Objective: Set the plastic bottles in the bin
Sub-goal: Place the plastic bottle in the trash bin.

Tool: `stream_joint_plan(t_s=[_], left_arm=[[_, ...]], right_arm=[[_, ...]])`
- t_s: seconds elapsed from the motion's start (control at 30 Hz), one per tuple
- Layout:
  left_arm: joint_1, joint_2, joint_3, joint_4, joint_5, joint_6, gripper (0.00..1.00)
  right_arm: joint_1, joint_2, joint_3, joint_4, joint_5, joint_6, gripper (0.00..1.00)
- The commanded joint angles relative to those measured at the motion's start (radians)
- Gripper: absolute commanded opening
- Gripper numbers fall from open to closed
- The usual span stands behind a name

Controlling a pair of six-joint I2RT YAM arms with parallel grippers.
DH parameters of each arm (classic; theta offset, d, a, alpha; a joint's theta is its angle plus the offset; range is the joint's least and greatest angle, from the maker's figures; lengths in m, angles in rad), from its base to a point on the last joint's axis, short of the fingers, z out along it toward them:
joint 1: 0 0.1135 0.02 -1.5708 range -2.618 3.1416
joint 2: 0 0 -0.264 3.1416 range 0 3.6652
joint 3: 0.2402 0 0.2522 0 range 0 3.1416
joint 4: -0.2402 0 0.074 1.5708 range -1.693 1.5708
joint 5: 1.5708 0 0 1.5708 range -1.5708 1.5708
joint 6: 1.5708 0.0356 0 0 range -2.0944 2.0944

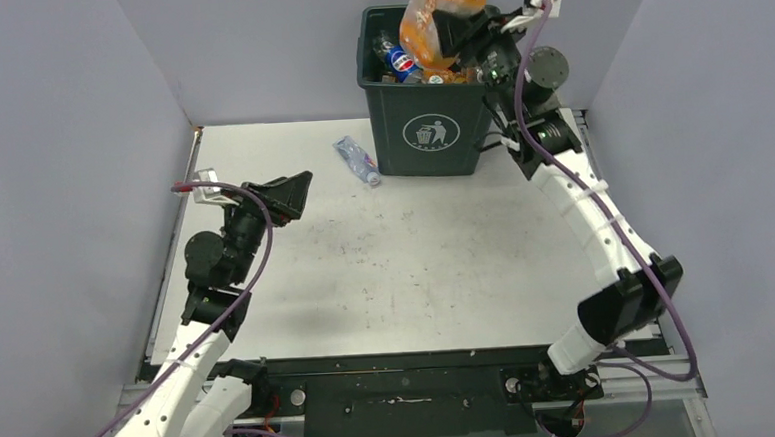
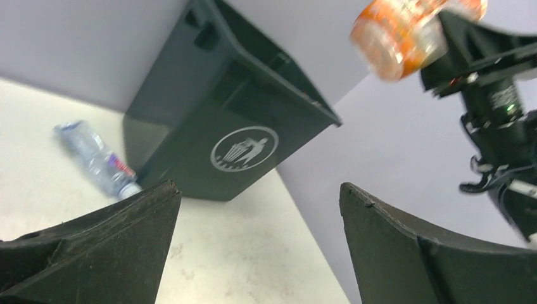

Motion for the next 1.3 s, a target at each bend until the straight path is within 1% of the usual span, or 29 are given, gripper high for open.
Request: stream_joint_plan(t_s=[0.0, 0.03, 0.07, 0.13, 0.17, 0.2, 0.23, 0.27, 0.37, 0.43, 0.53, 0.67, 0.73, 0.9, 1.03, 1.13, 1.27], left_arm=[[0.010, 0.007, -0.036, -0.045, -0.058, 0.021, 0.96], [0.012, 0.011, -0.037, -0.055, -0.063, 0.022, 0.96], [0.013, 0.015, -0.038, -0.067, -0.067, 0.025, 0.96], [0.017, 0.024, -0.037, -0.090, -0.081, 0.033, 0.96], [0.017, 0.029, -0.037, -0.099, -0.089, 0.033, 0.96], [0.020, 0.035, -0.035, -0.104, -0.091, 0.033, 0.96], [0.023, 0.041, -0.031, -0.114, -0.091, 0.033, 0.96], [0.025, 0.047, -0.024, -0.128, -0.112, 0.032, 0.96], [0.028, 0.068, -0.005, -0.165, -0.160, 0.023, 0.96], [0.029, 0.087, 0.007, -0.185, -0.189, 0.008, 0.96], [0.027, 0.134, 0.024, -0.194, -0.220, -0.022, 0.96], [0.020, 0.256, 0.079, -0.215, -0.259, -0.063, 0.96], [0.007, 0.340, 0.111, -0.201, -0.275, -0.068, 0.96], [-0.027, 0.580, 0.249, -0.190, -0.290, -0.034, 0.96], [-0.038, 0.769, 0.364, -0.172, -0.287, -0.044, 0.96], [-0.039, 0.911, 0.463, -0.175, -0.272, -0.076, 0.96], [-0.043, 1.089, 0.616, -0.199, -0.279, -0.109, 0.96]], right_arm=[[-0.016, 0.227, 0.219, -0.037, 0.118, -0.048, 0.43], [-0.020, 0.274, 0.274, -0.054, 0.124, -0.050, 0.46], [-0.020, 0.319, 0.337, -0.074, 0.135, -0.060, 0.54], [-0.020, 0.425, 0.484, -0.139, 0.143, -0.076, 0.82], [-0.021, 0.471, 0.571, -0.185, 0.169, -0.075, 0.92], [-0.021, 0.501, 0.637, -0.210, 0.186, -0.074, 0.99], [-0.020, 0.511, 0.669, -0.206, 0.197, -0.075, 0.93], [-0.015, 0.502, 0.666, -0.185, 0.208, -0.079, 0.90], [0.003, 0.454, 0.643, -0.140, 0.227, -0.083, 0.90], [0.038, 0.391, 0.580, -0.100, 0.236, -0.103, 0.90], [0.105, 0.251, 0.398, -0.004, 0.258, -0.140, 0.90], [0.183, 0.042, 0.060, 0.117, 0.257, -0.121, 0.90], [0.213, -0.075, -0.128, 0.191, 0.252, -0.089, 0.90], [0.248, -0.234, -0.504, 0.247, 0.231, -0.002, 0.90], [0.273, -0.332, -0.692, 0.248, 0.222, 0.039, 0.91], [0.293, -0.399, -0.800, 0.237, 0.217, 0.068, 0.91], [0.352, -0.477, -0.936, 0.232, 0.215, 0.094, 0.92]])
